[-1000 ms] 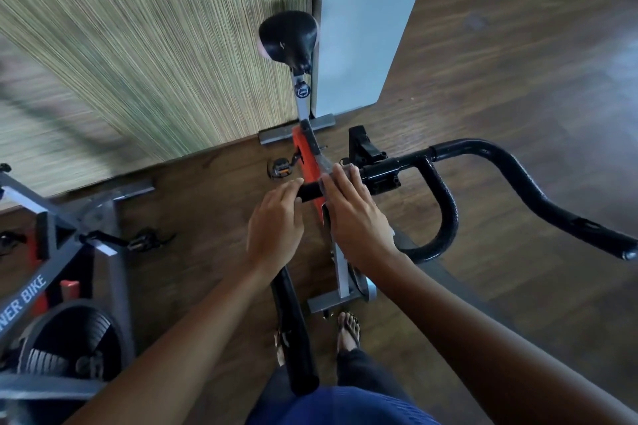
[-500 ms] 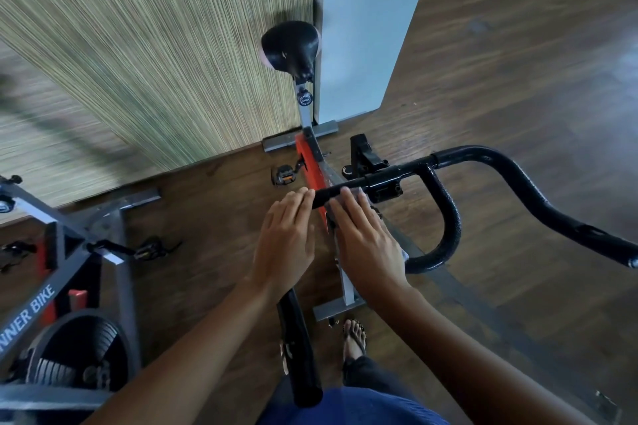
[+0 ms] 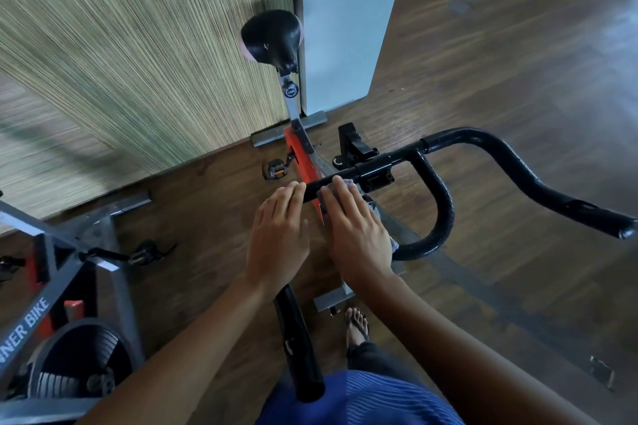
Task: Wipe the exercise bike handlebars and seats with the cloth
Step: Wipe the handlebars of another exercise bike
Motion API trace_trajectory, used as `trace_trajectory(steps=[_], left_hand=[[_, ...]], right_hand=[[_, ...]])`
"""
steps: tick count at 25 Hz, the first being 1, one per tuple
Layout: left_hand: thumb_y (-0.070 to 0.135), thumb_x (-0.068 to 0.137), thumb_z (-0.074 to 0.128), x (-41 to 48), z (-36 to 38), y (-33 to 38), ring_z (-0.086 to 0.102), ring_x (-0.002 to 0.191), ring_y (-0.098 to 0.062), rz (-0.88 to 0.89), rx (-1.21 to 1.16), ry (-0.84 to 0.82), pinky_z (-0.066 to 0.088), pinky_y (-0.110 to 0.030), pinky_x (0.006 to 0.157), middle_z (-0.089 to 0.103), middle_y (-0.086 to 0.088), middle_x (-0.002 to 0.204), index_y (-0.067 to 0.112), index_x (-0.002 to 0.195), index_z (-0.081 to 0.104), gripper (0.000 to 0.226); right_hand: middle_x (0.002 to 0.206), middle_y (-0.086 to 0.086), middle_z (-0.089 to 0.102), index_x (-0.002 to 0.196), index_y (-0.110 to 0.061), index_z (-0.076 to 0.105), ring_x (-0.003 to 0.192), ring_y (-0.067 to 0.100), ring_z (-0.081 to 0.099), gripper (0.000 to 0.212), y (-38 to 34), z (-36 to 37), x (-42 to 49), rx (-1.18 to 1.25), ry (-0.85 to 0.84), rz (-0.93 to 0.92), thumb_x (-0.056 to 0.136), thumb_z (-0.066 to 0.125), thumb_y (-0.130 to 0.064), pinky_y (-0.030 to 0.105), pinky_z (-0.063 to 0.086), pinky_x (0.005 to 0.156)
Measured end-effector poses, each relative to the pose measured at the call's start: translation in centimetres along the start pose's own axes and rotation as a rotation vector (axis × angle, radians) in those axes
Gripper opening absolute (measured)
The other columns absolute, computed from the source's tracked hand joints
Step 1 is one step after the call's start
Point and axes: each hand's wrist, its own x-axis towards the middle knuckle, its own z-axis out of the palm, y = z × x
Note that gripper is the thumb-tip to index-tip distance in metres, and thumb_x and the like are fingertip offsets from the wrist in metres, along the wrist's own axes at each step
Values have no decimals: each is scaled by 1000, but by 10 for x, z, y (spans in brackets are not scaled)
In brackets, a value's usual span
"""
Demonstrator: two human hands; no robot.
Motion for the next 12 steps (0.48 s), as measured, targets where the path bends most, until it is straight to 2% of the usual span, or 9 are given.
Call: trace_trajectory(steps=[3, 6, 9, 12], left_hand=[[11, 96, 60, -1, -3, 2, 38, 144, -29, 19, -29, 3, 34, -52, 116, 44, -14, 153, 5, 149, 43, 56], [10, 100, 47, -8, -3, 20, 30, 149, -27, 196, -86, -40, 24, -50, 121, 40, -12, 157, 6, 150, 42, 50], [15, 99, 35, -16, 0, 33, 24, 151, -24, 303, -148, -119, 21, -43, 123, 38, -11, 158, 4, 151, 40, 53], [12, 97, 43, -16, 1, 30, 21, 152, -24, 373, -144, -152, 15, -38, 124, 36, -12, 159, 4, 152, 38, 55]], right_hand=[[157, 5, 43, 146, -16, 51, 144, 26, 42, 48, 13, -7, -25, -53, 20, -87, 99, 55, -22, 39, 40, 113], [158, 2, 40, 151, -22, 44, 147, 22, 37, 51, 28, -17, -55, -105, 47, -65, 100, 45, -27, 41, 25, 120], [160, 3, 35, 155, -20, 34, 152, 24, 22, 62, 38, -16, -76, -112, 34, 6, 98, 57, -23, 47, 3, 126], [156, 4, 40, 152, -20, 38, 153, 25, 21, 60, 60, -19, -88, -47, 113, 85, 96, 62, -14, 48, 0, 126]])
